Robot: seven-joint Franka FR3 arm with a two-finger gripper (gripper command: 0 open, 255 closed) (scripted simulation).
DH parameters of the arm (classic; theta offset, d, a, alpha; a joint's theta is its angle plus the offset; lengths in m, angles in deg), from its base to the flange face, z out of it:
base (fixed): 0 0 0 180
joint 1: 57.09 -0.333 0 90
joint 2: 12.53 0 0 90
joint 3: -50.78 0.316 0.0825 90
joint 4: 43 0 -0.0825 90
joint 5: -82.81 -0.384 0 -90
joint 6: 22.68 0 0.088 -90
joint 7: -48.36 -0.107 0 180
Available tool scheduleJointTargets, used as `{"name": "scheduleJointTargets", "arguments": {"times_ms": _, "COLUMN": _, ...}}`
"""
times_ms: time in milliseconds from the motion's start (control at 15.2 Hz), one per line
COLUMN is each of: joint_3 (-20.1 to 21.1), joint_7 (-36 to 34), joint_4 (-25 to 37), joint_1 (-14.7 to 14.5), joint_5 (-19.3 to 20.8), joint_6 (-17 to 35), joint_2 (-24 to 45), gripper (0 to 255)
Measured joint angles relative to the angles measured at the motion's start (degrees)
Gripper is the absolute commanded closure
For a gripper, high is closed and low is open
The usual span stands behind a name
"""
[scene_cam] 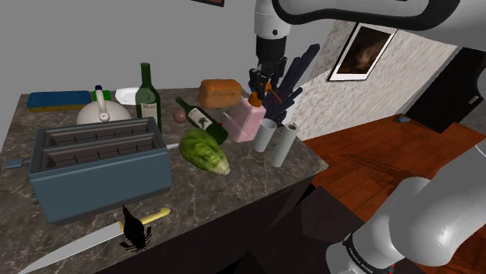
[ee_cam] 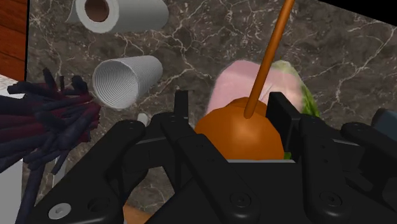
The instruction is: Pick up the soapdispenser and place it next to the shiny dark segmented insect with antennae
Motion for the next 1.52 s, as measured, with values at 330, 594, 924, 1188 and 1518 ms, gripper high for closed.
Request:
{"name": "scheduleJointTargets", "arguments": {"times_ms": 330, "joint_3": 3.7, "joint_7": -7.1, "joint_4": 1.4, "joint_1": -3.1, "joint_5": -0.7, "joint_6": 0.4, "joint_2": 3.3, "gripper": 255}}
{"name": "scheduleJointTargets", "arguments": {"times_ms": 594, "joint_3": 6.3, "joint_7": -12.5, "joint_4": 2.7, "joint_1": -5.7, "joint_5": -0.9, "joint_6": 1.0, "joint_2": 6.3, "gripper": 255}}
{"name": "scheduleJointTargets", "arguments": {"times_ms": 924, "joint_3": 9.3, "joint_7": -19.3, "joint_4": 8.0, "joint_1": -9.3, "joint_5": -0.2, "joint_6": 0.4, "joint_2": 12.5, "gripper": 255}}
{"name": "scheduleJointTargets", "arguments": {"times_ms": 1188, "joint_3": 11.3, "joint_7": -24.8, "joint_4": 12.7, "joint_1": -12.7, "joint_5": 0.9, "joint_6": 0.0, "joint_2": 17.8, "gripper": 255}}
{"name": "scheduleJointTargets", "arguments": {"times_ms": 1518, "joint_3": 12.4, "joint_7": -28.7, "joint_4": 14.9, "joint_1": -15.4, "joint_5": 1.9, "joint_6": 1.4, "joint_2": 22.4, "gripper": 255}}
